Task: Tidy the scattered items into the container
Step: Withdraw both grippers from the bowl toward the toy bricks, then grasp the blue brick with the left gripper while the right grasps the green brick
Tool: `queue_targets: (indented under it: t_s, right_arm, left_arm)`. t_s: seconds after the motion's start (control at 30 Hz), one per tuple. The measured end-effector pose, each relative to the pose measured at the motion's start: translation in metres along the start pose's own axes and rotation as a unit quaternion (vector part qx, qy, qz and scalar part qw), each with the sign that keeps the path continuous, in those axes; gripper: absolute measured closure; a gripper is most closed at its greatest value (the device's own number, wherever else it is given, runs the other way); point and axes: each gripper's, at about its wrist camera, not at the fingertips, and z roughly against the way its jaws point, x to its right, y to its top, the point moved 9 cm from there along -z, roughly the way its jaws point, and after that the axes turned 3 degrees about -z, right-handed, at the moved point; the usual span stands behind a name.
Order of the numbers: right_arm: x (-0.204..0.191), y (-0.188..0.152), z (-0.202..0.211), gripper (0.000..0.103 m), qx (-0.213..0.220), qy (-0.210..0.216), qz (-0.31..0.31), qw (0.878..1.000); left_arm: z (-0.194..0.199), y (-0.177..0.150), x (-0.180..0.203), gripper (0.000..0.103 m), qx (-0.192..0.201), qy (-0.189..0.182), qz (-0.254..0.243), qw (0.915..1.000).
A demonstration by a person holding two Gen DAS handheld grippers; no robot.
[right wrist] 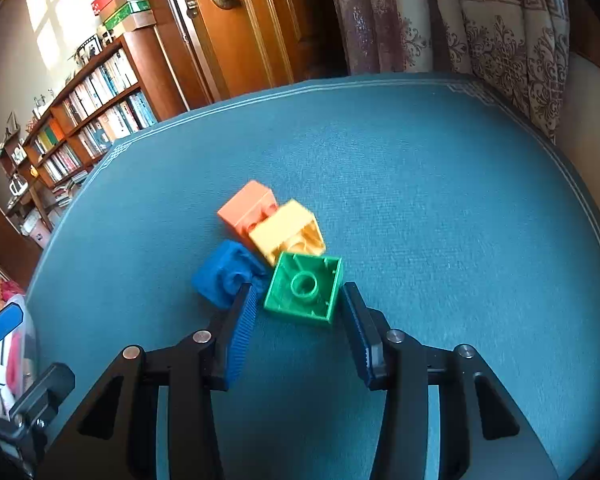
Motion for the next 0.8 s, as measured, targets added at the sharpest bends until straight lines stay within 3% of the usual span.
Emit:
queue_targets:
  t_s: [0.07,0.17,0.43,0.8]
  right_arm:
    - [-0.001,0.002,-0.002,0.056,0.002,-0.006,0.008,1.0]
    - [0.0,0.004,-0.004,0.067,0.004,-0.016,0.013,1.0]
    - [0.008,-0.001,0.001,0.067,0.007,-0.007,0.012,1.0]
    - [0.042,-0.012,0.024,0.067,0.011,-0.024,-0.002,1.0]
  left_arm:
    - [-0.004,0.002,0.001,0.0,-0.002,-0.001,-0.001,1.0]
    - [-0.009,0.002,0.005,0.0,-0.005,-0.004,-0.003,1.0]
    - [-0.021,0.005,0.021,0.0,-0.013,-0.014,-0.012,0.9997]
    - [-0.038,0.019,0.05,0.0,-0.015,-0.055,-0.003,0.9984]
